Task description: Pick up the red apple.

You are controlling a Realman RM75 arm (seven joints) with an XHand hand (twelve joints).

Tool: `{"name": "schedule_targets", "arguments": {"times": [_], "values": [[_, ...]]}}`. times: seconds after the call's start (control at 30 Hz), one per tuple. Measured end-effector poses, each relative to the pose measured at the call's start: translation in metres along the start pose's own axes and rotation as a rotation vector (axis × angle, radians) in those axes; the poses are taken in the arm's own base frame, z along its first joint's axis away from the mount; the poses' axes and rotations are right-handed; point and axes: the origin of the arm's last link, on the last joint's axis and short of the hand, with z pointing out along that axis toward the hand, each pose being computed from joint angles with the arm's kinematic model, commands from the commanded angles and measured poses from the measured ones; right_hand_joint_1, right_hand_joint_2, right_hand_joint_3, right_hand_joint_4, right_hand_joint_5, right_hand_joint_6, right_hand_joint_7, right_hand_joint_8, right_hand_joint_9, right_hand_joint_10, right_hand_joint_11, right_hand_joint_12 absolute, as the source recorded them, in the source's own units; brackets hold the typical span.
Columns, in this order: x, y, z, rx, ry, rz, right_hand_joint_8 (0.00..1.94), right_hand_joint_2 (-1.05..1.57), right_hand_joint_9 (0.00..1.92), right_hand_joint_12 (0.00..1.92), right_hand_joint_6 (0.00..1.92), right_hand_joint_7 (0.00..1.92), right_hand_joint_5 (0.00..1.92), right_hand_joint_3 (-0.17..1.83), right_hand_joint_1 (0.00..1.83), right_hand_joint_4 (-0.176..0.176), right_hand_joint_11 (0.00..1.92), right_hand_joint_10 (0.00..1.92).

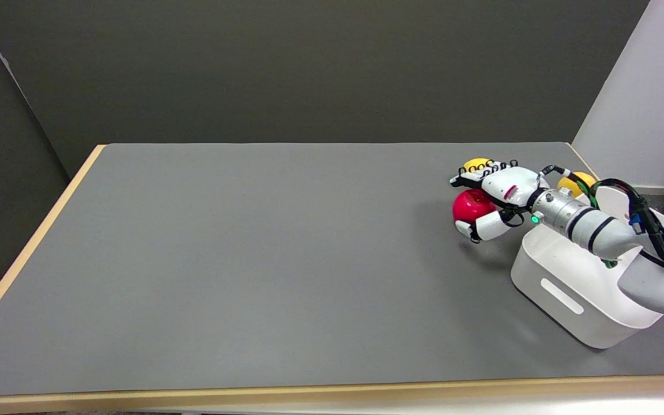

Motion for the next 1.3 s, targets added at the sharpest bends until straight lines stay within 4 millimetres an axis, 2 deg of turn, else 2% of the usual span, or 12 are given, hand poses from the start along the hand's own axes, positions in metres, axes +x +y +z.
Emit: {"name": "schedule_targets", "arguments": {"times": [0.07,0.27,0.4,0.5,0.57,0.77,0.8,0.87,0.93,1.0,1.3], "values": [[0.0,0.0,-0.002,-0.001,0.002,0.002,0.39,0.66,0.29,1.28,0.45,0.36,0.24,0.89,0.57,0.02,0.13,0.85],[-0.003,0.0,-0.01,-0.007,0.001,0.008,0.4,0.67,0.31,1.3,0.46,0.37,0.25,0.89,0.61,0.02,0.14,0.87],[-0.005,-0.001,-0.013,-0.009,0.001,0.013,0.46,0.66,0.36,1.3,0.51,0.36,0.24,0.98,0.63,0.023,0.17,0.88],[-0.007,-0.001,-0.015,-0.011,-0.001,0.016,0.45,0.68,0.41,1.38,0.53,0.41,0.28,0.95,0.81,0.024,0.21,0.98],[-0.007,-0.001,-0.016,-0.011,-0.001,0.016,0.48,0.72,0.45,1.39,0.6,0.43,0.3,0.94,0.87,0.027,0.24,1.03],[-0.008,-0.003,-0.018,-0.006,0.003,0.009,0.79,0.87,0.57,1.42,1.1,0.54,0.34,0.86,0.96,0.044,0.31,1.15],[-0.009,-0.004,-0.019,-0.003,0.004,0.004,0.96,0.96,0.58,1.44,1.27,0.57,0.37,0.72,0.99,0.029,0.32,1.18],[-0.009,-0.005,-0.019,0.002,0.007,-0.005,1.48,1.28,0.61,1.51,1.78,0.66,0.46,0.17,1.08,-0.035,0.36,1.28],[-0.009,-0.007,-0.019,0.01,0.011,-0.014,1.44,1.23,0.63,1.59,1.72,0.72,0.49,0.21,1.11,-0.045,0.42,1.37],[-0.008,-0.008,-0.019,0.019,0.017,-0.022,1.39,1.2,0.7,1.62,1.6,0.74,0.53,0.16,1.31,-0.118,0.49,1.6],[-0.009,-0.017,-0.021,0.056,0.039,-0.06,1.38,1.16,0.7,1.66,1.6,0.75,0.56,0.22,1.31,-0.109,0.48,1.6]]}}
